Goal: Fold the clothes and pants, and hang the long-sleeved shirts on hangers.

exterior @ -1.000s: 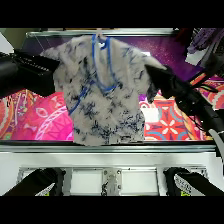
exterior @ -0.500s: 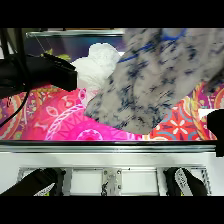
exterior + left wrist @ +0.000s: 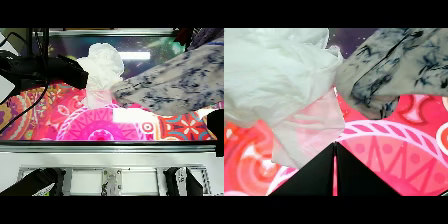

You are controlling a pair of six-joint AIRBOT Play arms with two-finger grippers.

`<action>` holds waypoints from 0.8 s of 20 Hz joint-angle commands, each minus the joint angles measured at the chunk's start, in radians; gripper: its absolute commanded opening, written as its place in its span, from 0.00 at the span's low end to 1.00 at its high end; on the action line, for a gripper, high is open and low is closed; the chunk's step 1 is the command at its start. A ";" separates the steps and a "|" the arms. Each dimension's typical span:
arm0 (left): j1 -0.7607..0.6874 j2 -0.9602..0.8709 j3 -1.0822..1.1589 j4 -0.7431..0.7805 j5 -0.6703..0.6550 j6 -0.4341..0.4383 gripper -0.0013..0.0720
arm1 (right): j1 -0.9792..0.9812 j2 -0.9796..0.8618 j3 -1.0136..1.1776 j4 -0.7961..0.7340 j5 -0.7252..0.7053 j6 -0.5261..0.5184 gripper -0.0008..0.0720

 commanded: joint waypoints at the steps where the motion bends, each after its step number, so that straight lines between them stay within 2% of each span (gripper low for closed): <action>1: 0.000 -0.003 0.001 0.000 0.013 0.006 0.04 | -0.014 -0.029 0.142 -0.108 -0.226 -0.009 0.02; 6: 0.000 -0.003 0.001 -0.001 0.019 0.006 0.04 | -0.014 -0.061 0.274 -0.111 -0.338 -0.018 0.02; 16: -0.001 -0.003 0.001 -0.001 0.043 0.006 0.04 | -0.014 -0.061 0.294 -0.111 -0.352 -0.036 0.02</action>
